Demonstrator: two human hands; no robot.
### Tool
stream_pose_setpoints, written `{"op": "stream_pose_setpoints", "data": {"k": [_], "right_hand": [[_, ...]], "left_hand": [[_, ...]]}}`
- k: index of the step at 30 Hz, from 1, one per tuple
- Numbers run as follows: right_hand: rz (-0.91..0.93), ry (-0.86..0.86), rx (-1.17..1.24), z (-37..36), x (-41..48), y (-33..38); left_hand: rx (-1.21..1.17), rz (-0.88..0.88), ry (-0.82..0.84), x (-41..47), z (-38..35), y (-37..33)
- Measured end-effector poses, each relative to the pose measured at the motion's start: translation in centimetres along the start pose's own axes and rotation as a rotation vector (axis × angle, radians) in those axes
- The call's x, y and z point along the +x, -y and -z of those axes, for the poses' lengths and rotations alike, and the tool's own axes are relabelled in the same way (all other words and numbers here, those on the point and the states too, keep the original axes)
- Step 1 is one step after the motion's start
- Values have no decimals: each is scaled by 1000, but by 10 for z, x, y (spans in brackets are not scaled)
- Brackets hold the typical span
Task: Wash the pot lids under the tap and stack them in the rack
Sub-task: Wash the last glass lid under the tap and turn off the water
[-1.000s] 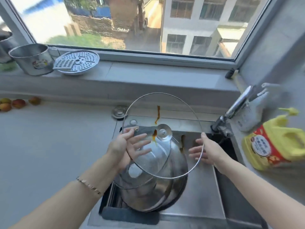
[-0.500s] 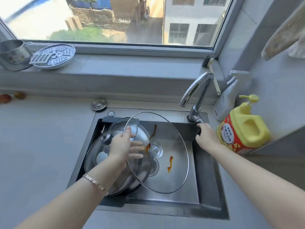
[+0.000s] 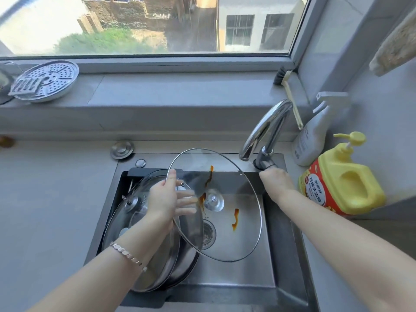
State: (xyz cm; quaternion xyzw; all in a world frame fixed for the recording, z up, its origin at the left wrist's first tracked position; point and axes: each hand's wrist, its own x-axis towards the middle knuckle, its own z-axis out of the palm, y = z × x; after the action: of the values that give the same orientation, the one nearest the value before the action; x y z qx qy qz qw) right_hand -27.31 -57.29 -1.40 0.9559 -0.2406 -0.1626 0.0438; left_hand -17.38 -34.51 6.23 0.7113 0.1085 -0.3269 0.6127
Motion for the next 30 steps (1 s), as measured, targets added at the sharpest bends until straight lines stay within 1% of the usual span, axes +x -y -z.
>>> {"op": "stream_pose_setpoints", "data": {"k": [3, 5, 6, 8, 12, 14, 17, 20, 21, 22, 23, 25, 26, 27, 28, 29, 30], "right_hand": [[4, 7, 38, -1, -2, -2], [72, -110, 16, -5, -2, -3], [101, -139, 10, -8, -1, -4], [112, -149, 72, -20, 2, -10], [134, -149, 77, -28, 3, -12], [117, -171, 76, -29, 2, -13], [131, -250, 64, -32, 2, -16], [134, -284, 70, -31, 0, -15], [107, -282, 87, -29, -1, -13], [83, -282, 167, -30, -1, -9], [65, -323, 299, -31, -5, -4], [68, -270, 624, -21, -30, 23], [135, -212, 775, -14, -45, 43], [235, -130, 871, -5, -59, 64], [347, -65, 907, 0, -70, 82], [422, -45, 894, 2, -73, 90], [416, -46, 857, 0, -69, 92]], "left_hand": [[9, -2, 24, 7, -9, -2], [8, 1, 34, 10, -14, -2], [3, 3, 39, 12, -17, -3], [-6, 6, 49, 14, -20, -3], [-16, 10, 54, 16, -24, -4], [-15, 12, 55, 16, -23, -4], [-15, 7, 51, 15, -22, -4], [-17, 3, 47, 14, -21, -4], [-15, 2, 46, 14, -21, -4], [-12, -1, 45, 14, -21, -4], [-8, -4, 44, 13, -21, -3], [1, -12, 42, 12, -24, -2], [-1, -15, 40, 11, -26, 0], [-7, -16, 38, 9, -29, 1], [-13, -17, 39, 8, -30, 2], [-16, -20, 42, 6, -31, 4], [-18, -23, 48, 4, -31, 5]]}}
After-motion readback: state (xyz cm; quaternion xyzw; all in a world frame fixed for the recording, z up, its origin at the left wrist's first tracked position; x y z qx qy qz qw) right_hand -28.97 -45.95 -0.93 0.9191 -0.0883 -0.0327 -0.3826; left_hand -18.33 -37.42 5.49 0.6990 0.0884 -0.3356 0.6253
